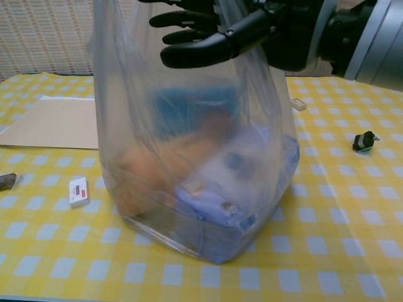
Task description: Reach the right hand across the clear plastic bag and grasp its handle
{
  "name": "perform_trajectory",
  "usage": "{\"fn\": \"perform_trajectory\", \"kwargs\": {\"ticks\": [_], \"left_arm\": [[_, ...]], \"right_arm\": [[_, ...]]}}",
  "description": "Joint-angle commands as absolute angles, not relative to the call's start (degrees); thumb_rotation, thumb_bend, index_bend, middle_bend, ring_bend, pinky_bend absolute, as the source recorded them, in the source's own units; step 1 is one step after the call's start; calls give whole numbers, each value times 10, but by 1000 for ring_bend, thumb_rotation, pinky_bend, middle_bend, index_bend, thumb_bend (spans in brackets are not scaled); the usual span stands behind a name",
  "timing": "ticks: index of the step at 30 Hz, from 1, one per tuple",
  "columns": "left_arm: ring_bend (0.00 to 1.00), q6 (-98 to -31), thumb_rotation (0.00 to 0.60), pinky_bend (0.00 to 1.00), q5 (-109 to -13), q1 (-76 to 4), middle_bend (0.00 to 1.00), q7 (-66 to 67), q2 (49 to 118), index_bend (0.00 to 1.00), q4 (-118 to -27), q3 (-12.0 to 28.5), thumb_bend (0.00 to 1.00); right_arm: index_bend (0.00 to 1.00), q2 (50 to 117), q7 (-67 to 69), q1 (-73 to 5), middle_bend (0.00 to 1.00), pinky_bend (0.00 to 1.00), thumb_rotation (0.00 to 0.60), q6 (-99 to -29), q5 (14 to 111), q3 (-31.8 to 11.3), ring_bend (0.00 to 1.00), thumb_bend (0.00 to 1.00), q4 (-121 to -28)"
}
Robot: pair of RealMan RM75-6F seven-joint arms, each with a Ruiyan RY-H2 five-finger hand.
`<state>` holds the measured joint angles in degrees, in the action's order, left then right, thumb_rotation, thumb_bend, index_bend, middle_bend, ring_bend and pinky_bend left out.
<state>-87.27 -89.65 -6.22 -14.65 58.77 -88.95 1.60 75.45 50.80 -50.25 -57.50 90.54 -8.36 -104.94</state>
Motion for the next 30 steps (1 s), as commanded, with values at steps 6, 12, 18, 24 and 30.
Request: {"fn": "perform_trajectory", "kwargs": {"ticks": [6, 12, 18, 24, 30], "left_arm": [[44, -878, 600, 0, -907, -58, 49, -168, 579, 0, -885, 11, 291], [44, -881, 600, 0, -911, -57, 49, -180, 576, 0, -883, 10, 291], [43, -880, 600, 0, -915, -58, 49, -192, 573, 0, -880, 8, 291], [43, -884, 600, 0, -919, -57, 49, -204, 569, 0, -878, 6, 290], [43, -890, 600, 0, -926, -55, 49, -219, 566, 0, -874, 4, 291]], "right_arm": [[0, 798, 469, -516, 0, 0, 600, -561, 867, -107, 18, 236, -1040], [0, 820, 448, -522, 0, 0, 600, -555, 841, -122, 25, 237, -1027], [0, 832, 435, -531, 0, 0, 600, -542, 820, -140, 26, 236, -1017], [0, 854, 416, -547, 0, 0, 600, -522, 790, -160, 26, 237, -998], [0, 883, 415, -566, 0, 0, 600, -503, 773, -180, 20, 237, -971]]}}
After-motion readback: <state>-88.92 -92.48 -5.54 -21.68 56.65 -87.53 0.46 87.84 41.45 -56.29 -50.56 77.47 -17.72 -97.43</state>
